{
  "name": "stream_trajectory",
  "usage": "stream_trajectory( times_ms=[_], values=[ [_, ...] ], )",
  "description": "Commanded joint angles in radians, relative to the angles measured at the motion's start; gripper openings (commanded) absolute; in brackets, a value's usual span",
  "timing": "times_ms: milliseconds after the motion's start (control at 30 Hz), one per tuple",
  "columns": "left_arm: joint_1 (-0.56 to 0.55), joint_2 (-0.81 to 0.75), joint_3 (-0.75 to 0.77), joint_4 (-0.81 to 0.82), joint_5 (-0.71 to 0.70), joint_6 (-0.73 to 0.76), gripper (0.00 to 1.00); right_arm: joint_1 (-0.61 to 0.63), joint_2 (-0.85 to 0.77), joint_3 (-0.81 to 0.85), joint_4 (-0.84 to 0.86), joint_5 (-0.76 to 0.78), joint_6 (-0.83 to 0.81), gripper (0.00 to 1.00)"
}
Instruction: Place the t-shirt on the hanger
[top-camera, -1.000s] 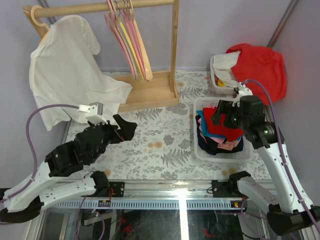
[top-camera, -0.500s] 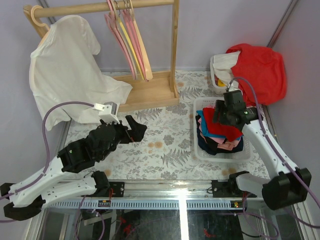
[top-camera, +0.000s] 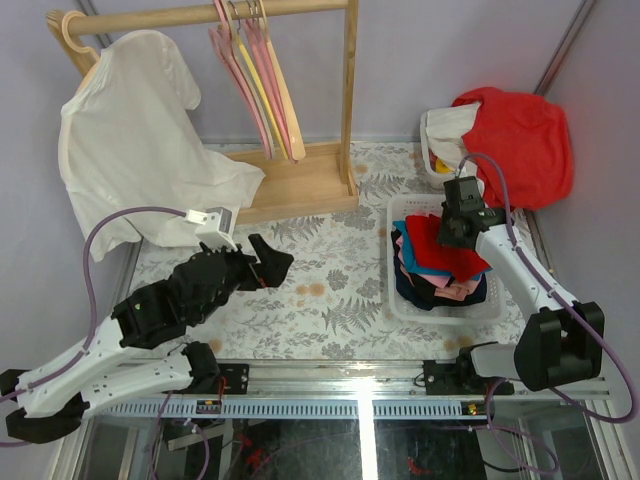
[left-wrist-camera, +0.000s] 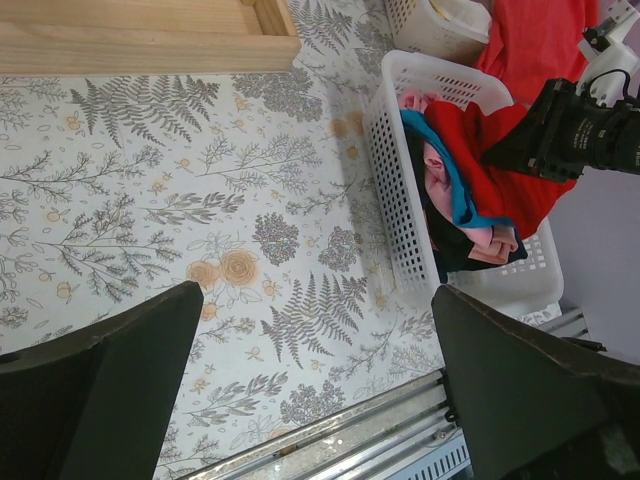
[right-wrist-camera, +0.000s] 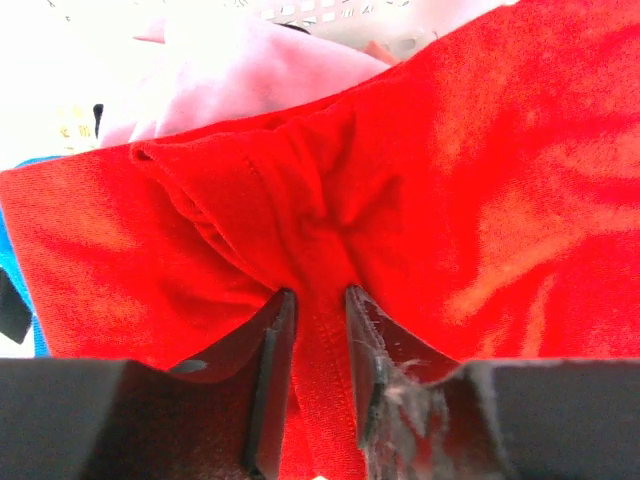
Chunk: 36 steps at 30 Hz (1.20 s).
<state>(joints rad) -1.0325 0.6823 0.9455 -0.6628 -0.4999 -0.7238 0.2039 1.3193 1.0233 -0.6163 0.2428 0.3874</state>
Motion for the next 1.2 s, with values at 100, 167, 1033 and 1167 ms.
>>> stream_trajectory(
  times_ms=[100, 167, 1033, 1167],
  values=[
    [-0.001, -0.032, -0.008, 0.040, 0.002, -0.006, 1.00, -0.014, -0.012, 0.045, 0.008, 0.075, -0.024, 0.00],
    [-0.002, -0.035, -0.007, 0.036, 0.003, -0.006, 1.00, -0.015, -0.041, 0.063, -0.003, 0.049, -0.025, 0.00],
    [-0.001, 0.125, -0.006, 0.491, 0.249, 0.134, 1.00, -0.008, -0.343, 0.358, 0.232, -1.288, 0.246, 0.00],
    [-0.002, 0.185, 0.000, 0.627, 0.280, 0.178, 0.98, -0.008, -0.382, 0.289, 0.258, -1.341, 0.273, 0.00]
  ],
)
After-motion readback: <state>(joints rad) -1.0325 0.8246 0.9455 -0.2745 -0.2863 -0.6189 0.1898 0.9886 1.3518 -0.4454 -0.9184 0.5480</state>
